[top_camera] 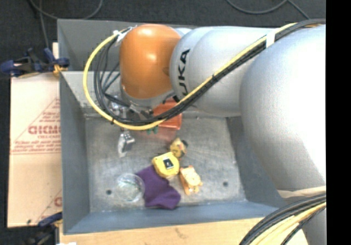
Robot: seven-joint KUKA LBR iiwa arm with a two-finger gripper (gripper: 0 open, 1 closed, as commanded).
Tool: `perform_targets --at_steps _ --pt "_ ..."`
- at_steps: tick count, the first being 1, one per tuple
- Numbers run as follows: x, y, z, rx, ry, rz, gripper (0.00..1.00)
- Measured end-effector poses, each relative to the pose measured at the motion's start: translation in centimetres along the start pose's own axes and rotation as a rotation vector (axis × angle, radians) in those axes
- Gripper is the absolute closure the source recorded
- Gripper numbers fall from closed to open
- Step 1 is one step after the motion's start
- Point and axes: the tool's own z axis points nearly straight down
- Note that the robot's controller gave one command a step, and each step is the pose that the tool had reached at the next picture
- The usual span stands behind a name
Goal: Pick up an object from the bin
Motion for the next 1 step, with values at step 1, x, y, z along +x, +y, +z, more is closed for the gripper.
perform_targets --at_steps 1 --pt "0.53 -3.09 -0.23 -0.001 0.001 -0.070 0.00"
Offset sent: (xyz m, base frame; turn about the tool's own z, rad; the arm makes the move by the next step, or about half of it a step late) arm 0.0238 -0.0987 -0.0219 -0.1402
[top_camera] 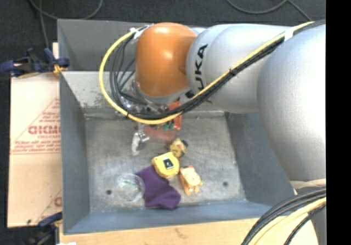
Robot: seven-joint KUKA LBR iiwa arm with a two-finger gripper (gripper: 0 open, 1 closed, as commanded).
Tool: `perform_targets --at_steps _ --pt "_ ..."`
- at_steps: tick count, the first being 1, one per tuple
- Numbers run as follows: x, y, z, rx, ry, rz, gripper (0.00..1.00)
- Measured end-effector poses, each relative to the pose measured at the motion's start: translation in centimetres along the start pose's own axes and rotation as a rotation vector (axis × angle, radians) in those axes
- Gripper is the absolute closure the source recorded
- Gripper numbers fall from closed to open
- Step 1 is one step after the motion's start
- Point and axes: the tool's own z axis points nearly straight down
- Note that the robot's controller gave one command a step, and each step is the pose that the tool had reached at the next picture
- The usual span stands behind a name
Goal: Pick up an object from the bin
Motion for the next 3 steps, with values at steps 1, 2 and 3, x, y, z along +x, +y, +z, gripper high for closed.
perform_targets --at_steps 1,2,3 --pt "0.3 -6.6 1.9 0.003 -0.001 -0.068 0.00" --pt "2.4 -6.9 2.3 0.002 0.000 -0.020 0.00" --pt "4.3 -3.9 3.3 0.002 0.000 -0.161 0.00"
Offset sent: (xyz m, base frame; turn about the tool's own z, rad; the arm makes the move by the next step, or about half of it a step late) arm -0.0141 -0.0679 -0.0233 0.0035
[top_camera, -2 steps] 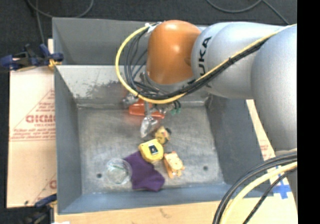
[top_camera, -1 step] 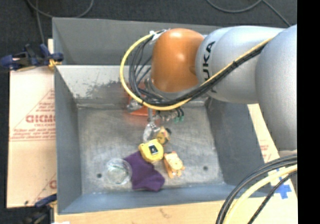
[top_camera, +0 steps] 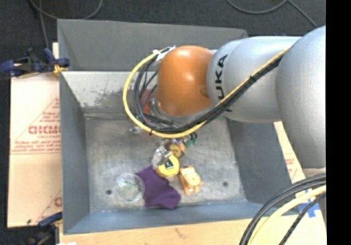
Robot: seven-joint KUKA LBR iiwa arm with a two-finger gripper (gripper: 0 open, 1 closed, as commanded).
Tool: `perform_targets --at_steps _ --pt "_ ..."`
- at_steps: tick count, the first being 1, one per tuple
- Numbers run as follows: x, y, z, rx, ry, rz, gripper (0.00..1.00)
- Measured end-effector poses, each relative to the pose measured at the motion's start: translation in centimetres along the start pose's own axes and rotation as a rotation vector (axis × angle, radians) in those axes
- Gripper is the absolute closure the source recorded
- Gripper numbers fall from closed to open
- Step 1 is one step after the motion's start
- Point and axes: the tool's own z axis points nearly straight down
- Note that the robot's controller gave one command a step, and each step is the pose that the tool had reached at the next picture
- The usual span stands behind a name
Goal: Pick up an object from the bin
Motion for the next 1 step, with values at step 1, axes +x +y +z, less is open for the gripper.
perform_targets --at_steps 1 --pt "2.70 -1.63 -1.38 -0.002 0.002 -0.136 0.00"
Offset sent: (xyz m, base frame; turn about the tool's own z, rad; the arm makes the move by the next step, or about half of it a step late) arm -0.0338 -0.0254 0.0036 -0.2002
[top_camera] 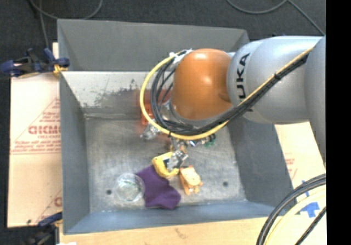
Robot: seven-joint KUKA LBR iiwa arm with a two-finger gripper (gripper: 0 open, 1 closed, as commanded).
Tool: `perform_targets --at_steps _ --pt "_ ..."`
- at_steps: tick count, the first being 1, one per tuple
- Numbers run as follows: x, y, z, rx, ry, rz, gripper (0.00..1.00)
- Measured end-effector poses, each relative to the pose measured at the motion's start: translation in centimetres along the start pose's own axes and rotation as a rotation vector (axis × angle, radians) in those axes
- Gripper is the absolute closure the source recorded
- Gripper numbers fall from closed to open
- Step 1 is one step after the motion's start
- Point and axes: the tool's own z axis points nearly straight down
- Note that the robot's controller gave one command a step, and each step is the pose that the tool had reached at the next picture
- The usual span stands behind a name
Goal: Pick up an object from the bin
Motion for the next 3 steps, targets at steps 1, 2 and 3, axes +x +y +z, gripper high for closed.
perform_targets --at_steps 1,2,3 --pt "1.8 -1.5 -0.1 0.004 0.000 -0.016 0.00" --pt "3.6 1.9 5.9 0.008 0.006 -0.341 1.00" --pt "3.6 1.9 5.9 0.008 0.006 -0.341 1.00"
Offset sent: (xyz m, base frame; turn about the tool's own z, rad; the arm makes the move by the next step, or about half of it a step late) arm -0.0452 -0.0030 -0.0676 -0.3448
